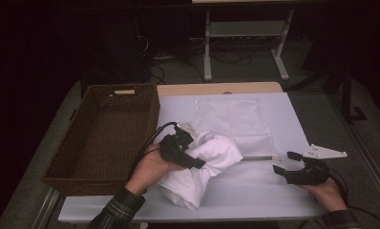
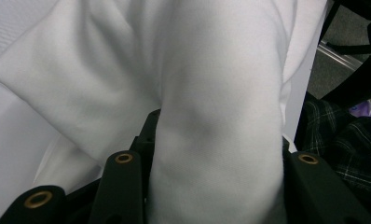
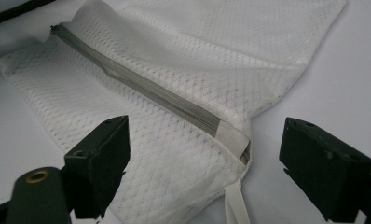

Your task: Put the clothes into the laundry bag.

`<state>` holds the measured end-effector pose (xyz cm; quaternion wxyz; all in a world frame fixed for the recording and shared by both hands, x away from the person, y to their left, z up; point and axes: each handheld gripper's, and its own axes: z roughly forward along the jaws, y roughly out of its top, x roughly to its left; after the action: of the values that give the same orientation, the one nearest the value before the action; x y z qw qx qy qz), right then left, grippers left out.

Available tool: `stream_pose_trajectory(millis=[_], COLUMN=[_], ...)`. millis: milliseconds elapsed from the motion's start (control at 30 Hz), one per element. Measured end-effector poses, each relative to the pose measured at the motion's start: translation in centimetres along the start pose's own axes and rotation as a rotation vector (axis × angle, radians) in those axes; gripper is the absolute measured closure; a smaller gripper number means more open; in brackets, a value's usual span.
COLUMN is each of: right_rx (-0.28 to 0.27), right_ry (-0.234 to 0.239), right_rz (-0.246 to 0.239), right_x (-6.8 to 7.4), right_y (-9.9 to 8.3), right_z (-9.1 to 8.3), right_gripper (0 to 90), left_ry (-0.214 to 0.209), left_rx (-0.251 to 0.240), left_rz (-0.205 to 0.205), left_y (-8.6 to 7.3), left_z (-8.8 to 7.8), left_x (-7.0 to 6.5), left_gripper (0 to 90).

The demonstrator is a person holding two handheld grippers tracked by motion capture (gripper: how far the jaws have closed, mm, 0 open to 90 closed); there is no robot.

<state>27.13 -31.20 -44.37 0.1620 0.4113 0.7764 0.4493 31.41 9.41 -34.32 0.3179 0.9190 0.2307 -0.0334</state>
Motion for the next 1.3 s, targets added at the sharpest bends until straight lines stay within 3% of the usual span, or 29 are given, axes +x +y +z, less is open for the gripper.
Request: stream_pose_trajectory(millis=[467,700,967,1033,1300], right_rx=[0.008,0.022,0.031,0.030,0.029], right_ry=[0.014,0.044,0.098,0.137,0.194], right_rz=[-0.008,-0.018,-0.038,-0.047,-0.074], right_x=[0.1,0.4,1.1,1.5,2.6], right_y=[0.2,0.5,1.3,1.8,3.3], right_z=[0.1,0.3,0.8,1.4,2.8], right_gripper=[19.1,27.1,39.9,48.2,54.9], left_ry=[0.002,0.005,-0.002,-0.004,-0.016], left_rx=[0.017,0.015,0.013,0.017,0.007], left_rz=[-0.001,0.011,0.011,0.012,0.009], left_y=[-2.1,-3.0,-3.4,-3.5,-3.9], left_z=[2.4,3.7,4.7,5.0,5.6], left_x=[-0.4,-0.7,-0.8,-0.9,-0.8], left_gripper=[55.4,55.3,55.0,54.8,54.6])
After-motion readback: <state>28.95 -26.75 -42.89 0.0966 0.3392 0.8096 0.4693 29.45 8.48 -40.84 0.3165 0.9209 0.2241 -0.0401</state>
